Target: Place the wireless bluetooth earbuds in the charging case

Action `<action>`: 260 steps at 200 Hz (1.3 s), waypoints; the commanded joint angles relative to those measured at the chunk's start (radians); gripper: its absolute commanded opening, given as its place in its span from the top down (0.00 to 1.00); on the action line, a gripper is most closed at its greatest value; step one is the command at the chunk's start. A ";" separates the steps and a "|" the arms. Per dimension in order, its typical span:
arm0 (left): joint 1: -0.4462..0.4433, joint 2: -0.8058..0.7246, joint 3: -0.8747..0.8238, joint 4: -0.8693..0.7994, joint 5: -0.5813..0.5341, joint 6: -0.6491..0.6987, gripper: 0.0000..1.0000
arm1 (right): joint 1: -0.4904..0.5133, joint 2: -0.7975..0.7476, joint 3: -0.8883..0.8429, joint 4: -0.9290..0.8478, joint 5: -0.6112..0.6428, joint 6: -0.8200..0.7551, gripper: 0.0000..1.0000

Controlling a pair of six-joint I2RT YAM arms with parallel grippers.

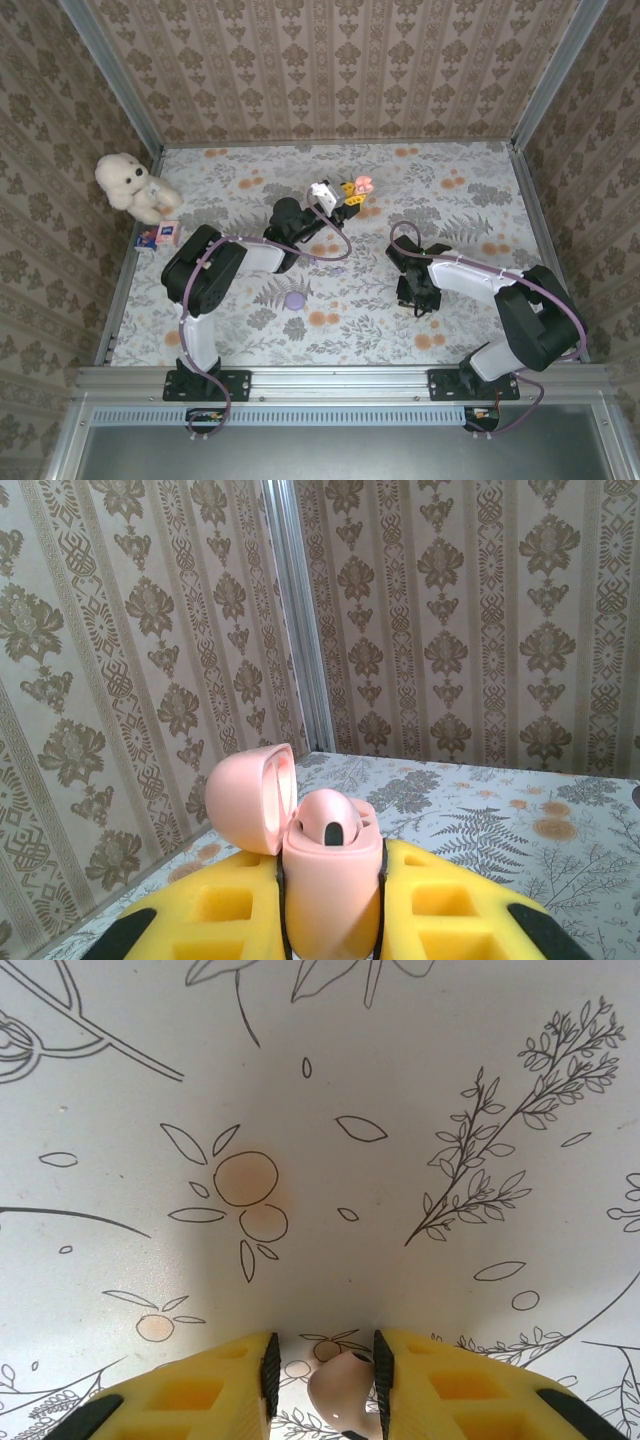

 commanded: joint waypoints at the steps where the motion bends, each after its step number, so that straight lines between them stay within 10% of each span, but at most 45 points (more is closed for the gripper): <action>1: 0.006 -0.032 0.006 0.040 0.001 -0.019 1.00 | -0.003 0.008 0.002 -0.030 0.031 -0.017 0.63; 260: 0.006 -0.027 0.021 0.039 0.002 -0.025 1.00 | 0.014 -0.033 -0.021 -0.022 -0.044 -0.038 0.70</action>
